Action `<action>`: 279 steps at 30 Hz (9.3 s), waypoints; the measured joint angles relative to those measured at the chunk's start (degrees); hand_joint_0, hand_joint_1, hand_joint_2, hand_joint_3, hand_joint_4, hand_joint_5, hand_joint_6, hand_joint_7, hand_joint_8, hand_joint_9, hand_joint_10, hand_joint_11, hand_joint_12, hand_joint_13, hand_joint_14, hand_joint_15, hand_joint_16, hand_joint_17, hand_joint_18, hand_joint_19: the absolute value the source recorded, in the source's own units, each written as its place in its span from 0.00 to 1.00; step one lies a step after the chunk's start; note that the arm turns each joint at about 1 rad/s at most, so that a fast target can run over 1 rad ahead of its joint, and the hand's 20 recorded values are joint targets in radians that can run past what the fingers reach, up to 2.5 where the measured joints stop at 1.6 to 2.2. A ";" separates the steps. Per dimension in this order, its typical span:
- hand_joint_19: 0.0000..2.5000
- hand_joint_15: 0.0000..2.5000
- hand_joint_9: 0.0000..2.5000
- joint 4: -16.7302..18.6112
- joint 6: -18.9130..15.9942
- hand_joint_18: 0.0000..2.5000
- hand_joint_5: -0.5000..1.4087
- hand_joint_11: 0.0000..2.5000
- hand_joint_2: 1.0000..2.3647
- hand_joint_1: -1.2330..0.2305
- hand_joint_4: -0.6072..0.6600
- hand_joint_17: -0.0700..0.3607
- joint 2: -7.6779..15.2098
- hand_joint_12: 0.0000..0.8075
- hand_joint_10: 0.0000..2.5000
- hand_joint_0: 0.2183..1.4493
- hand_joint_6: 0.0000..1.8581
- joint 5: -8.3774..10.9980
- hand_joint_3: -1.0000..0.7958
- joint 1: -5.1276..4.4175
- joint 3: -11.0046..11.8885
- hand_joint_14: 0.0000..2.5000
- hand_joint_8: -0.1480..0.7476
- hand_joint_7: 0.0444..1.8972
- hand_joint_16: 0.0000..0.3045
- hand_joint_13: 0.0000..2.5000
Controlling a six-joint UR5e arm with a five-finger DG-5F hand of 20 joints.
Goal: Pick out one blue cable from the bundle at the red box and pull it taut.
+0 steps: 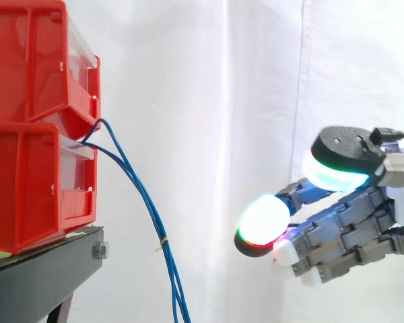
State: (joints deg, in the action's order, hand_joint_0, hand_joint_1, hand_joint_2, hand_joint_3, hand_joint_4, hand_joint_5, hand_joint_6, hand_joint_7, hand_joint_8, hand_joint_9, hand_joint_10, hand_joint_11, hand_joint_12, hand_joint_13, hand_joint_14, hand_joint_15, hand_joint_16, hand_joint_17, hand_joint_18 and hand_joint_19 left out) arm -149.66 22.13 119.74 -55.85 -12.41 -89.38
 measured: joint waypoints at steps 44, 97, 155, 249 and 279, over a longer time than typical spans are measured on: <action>0.13 0.07 0.36 8.45 3.67 0.18 0.19 0.09 0.00 0.44 0.66 0.40 12.51 0.41 0.00 0.27 0.27 -1.04 0.29 0.26 9.64 0.00 0.48 0.40 0.15 0.25; 0.15 0.09 0.38 20.03 1.12 0.22 0.22 0.12 0.01 0.43 0.62 0.39 17.96 0.40 0.00 0.35 0.27 -11.41 0.39 0.44 12.76 0.00 0.48 0.60 0.14 0.29; 0.17 0.12 0.43 17.20 -3.08 0.27 0.21 0.20 0.01 0.42 0.60 0.41 17.92 0.43 0.01 0.32 0.35 -15.42 0.39 1.48 14.35 0.00 0.50 0.56 0.15 0.32; 0.19 0.16 0.48 -28.55 -13.70 0.32 0.19 0.33 0.01 0.31 0.51 0.40 8.20 0.46 0.01 0.34 0.49 -21.66 0.40 4.88 23.38 0.01 0.51 0.48 0.15 0.35; 0.20 0.16 0.49 -25.94 -11.72 0.32 0.20 0.31 0.01 0.48 0.53 0.42 8.23 0.46 0.01 0.32 0.46 -21.48 0.45 5.34 23.90 0.01 0.51 0.45 0.16 0.36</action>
State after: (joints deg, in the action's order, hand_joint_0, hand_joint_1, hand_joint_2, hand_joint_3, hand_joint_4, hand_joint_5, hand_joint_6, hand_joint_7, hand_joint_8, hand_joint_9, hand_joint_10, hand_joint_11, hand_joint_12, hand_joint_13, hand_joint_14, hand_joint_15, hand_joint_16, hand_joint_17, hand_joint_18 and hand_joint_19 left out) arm -175.60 10.42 127.97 -77.33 -7.07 -65.48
